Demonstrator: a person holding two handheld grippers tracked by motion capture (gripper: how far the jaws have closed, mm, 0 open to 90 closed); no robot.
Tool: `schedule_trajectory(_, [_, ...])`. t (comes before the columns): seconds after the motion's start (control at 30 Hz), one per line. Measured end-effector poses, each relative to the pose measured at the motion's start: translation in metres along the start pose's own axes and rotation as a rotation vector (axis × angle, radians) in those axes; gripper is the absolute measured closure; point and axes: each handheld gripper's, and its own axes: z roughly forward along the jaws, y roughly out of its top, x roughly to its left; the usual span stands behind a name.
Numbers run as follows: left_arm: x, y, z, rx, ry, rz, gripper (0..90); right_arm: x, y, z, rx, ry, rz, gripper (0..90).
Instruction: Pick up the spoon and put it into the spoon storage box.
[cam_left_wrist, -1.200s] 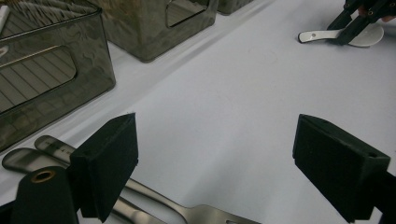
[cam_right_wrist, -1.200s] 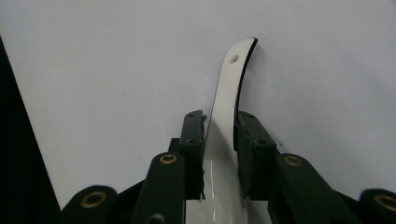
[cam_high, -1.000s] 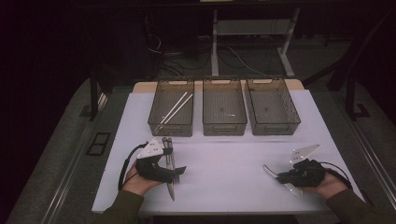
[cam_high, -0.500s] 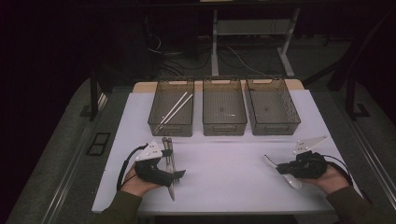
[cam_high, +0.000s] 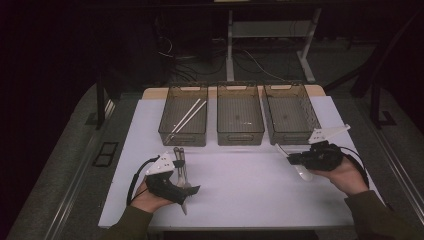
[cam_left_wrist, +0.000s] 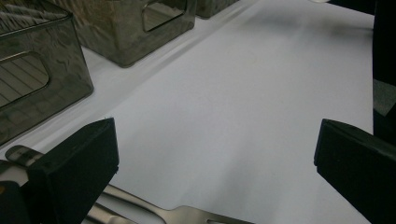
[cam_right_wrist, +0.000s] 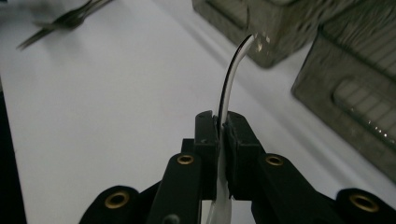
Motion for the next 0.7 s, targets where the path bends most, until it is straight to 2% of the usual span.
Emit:
schedule_trajectory(0.27, [-0.002, 0.001, 0.003, -0.011, -0.009, 0.017, 0.0, -0.013, 0.038, 0.015, -0.069, -0.028, -0.003, 84.0])
schedule_trajectory(0.37, [-0.003, 0.001, 0.003, -0.003, -0.004, 0.027, 0.0, -0.017, 0.052, 0.021, -0.079, -0.036, -0.011, 84.0])
schedule_trajectory(0.7, [-0.002, 0.0, 0.002, -0.005, 0.0, 0.022, 0.0, -0.026, 0.094, 0.04, -0.107, -0.06, -0.025, 84.0])
